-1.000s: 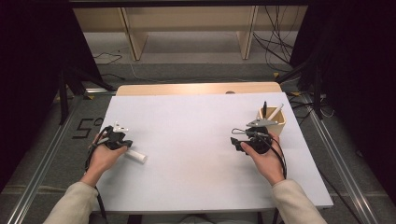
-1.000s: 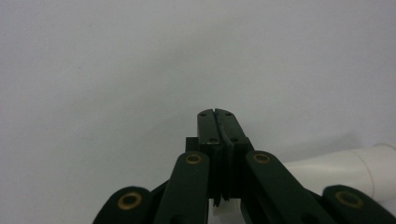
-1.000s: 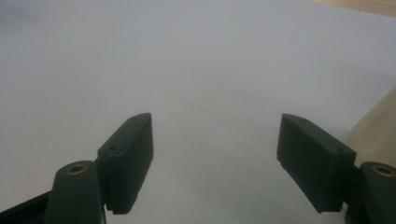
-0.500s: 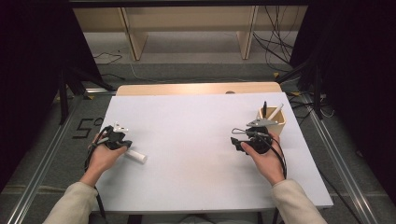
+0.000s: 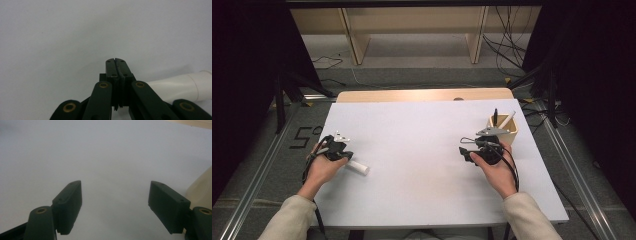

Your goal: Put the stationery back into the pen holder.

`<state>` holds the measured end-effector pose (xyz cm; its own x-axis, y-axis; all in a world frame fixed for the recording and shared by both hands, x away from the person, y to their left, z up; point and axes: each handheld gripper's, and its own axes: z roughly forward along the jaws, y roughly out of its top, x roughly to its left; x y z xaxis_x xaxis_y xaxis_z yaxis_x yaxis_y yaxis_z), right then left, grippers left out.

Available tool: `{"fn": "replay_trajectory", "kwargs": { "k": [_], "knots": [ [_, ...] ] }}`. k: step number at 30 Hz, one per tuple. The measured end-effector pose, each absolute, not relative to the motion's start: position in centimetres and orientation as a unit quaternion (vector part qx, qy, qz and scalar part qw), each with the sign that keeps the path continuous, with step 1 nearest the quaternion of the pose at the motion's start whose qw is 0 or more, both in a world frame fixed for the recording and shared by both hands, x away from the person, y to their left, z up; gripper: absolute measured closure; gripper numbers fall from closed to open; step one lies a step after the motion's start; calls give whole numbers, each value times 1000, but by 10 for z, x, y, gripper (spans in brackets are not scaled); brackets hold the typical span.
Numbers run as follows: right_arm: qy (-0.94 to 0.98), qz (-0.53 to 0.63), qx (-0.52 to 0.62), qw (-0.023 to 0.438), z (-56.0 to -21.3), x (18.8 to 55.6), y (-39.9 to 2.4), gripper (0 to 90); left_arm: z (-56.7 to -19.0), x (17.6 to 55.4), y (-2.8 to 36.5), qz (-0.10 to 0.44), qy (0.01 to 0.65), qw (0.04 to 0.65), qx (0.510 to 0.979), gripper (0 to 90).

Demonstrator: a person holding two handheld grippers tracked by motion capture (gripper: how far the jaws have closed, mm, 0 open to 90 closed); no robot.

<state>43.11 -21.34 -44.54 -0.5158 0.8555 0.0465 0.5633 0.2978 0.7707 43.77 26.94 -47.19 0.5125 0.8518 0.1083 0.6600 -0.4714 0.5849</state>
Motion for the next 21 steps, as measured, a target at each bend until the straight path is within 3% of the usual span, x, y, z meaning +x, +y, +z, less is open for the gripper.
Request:
{"fn": "replay_trajectory", "kwargs": {
  "k": [21],
  "knots": [
    [785,379,451,191,-446,431,-212,282,-472,437,268,191,451,228,842,896]
  ]
}}
